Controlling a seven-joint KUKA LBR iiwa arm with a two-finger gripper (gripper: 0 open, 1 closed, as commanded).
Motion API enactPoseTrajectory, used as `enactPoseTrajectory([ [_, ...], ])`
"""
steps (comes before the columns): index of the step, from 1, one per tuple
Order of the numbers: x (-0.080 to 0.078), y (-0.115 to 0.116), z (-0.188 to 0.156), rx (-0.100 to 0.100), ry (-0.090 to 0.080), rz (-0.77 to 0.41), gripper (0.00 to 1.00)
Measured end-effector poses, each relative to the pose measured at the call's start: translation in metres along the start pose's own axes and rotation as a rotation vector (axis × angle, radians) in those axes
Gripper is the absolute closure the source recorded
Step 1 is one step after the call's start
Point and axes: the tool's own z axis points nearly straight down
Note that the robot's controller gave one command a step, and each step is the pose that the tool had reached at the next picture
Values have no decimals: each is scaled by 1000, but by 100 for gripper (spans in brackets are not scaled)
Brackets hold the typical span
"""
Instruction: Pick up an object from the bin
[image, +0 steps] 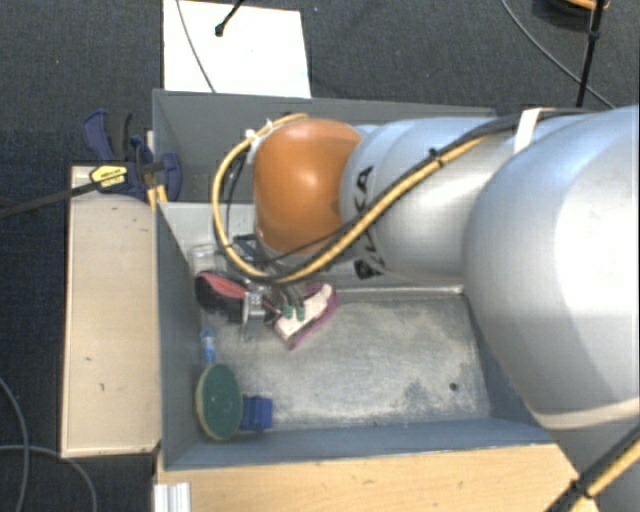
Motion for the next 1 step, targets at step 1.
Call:
enactPoseTrajectory([
  [1,16,-7,-95,-1,-2,16,100],
])
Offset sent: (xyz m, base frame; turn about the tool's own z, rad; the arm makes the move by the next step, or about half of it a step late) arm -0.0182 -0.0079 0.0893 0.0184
